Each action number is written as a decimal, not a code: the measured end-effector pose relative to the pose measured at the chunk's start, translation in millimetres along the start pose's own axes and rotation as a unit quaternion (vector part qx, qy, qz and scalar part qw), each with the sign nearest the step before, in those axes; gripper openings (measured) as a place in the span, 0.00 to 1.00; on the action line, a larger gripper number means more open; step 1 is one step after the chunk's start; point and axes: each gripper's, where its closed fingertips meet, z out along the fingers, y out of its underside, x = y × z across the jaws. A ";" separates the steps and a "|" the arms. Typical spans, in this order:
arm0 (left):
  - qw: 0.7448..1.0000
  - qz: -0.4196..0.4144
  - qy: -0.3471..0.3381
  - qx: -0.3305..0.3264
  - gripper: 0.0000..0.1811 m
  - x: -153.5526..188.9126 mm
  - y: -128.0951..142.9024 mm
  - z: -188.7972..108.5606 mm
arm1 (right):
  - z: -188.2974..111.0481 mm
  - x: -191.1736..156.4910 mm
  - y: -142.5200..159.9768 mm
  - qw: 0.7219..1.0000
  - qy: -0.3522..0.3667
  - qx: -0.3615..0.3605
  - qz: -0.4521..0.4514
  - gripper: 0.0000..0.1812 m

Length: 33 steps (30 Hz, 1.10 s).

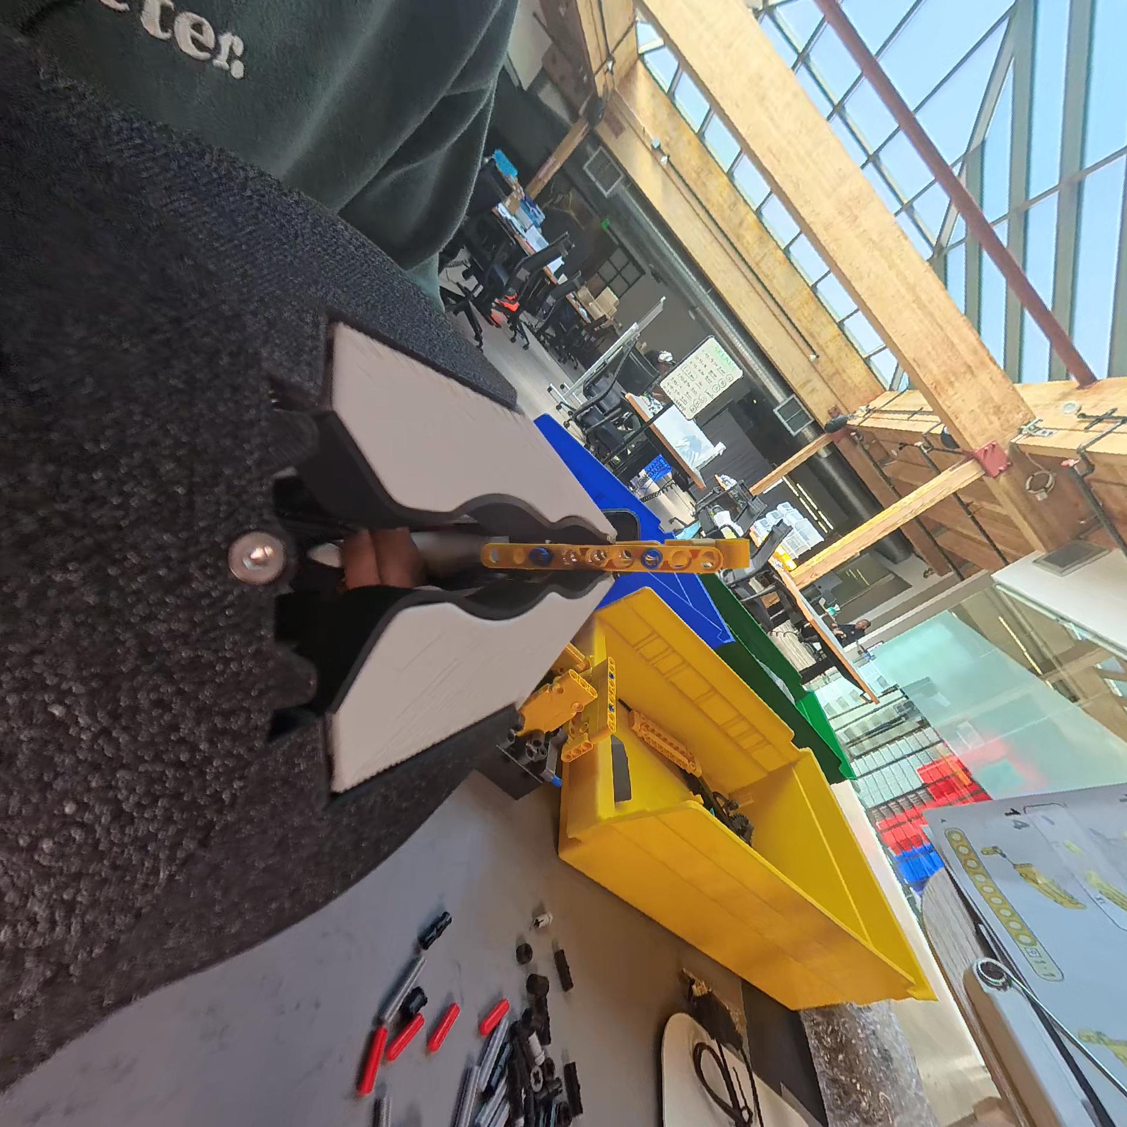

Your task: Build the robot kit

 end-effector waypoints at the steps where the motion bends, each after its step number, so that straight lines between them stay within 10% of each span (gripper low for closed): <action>1: 1.000 0.010 -0.002 -0.013 0.03 0.8 0.9 0.1 | -0.5 -1.0 0.8 1.000 -0.009 -0.007 0.003 0.03; 22: 0.990 -0.118 -0.064 0.039 0.03 -32.1 0.8 -12.7 | -2.7 35.8 20.8 0.994 0.022 -0.104 0.008 0.03; 27: 0.994 -0.036 -0.105 -0.001 0.03 -29.2 -5.6 -17.0 | -55.6 88.0 85.6 0.860 0.120 -0.442 -0.225 0.04; 33: 0.993 -0.002 -0.120 -0.010 0.03 -23.2 -18.6 -26.3 | -78.6 91.7 117.3 0.752 0.097 -0.586 -0.287 0.04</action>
